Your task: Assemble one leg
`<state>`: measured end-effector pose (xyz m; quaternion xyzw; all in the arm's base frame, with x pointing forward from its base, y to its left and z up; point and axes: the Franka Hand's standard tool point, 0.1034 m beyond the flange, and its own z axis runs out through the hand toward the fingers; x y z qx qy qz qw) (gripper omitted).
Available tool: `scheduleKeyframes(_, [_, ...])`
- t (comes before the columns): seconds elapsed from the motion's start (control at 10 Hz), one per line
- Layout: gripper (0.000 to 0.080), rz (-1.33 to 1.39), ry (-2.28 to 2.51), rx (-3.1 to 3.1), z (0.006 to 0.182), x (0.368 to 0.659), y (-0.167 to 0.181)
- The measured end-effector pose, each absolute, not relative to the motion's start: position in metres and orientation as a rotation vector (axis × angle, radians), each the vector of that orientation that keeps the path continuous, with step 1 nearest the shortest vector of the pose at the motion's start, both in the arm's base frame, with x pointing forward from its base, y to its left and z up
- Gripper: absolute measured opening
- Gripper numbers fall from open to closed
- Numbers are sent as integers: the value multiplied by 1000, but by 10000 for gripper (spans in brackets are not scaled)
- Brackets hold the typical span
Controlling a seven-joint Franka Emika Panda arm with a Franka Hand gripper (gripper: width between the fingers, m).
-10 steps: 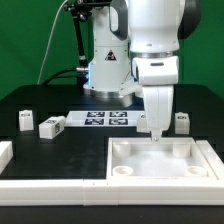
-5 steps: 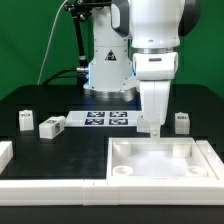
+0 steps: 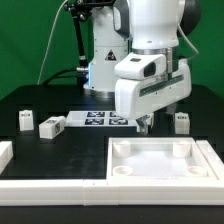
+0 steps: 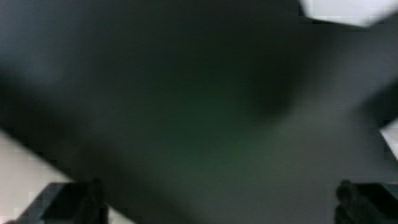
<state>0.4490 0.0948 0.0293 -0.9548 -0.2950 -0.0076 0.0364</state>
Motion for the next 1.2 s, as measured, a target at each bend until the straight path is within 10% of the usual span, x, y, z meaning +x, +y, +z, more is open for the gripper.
scheduleKeyframes(0.6, [649, 38, 242, -3005, 31, 445, 138])
scheduleKeyframes(1.2, [649, 309, 299, -3001, 25, 422, 144])
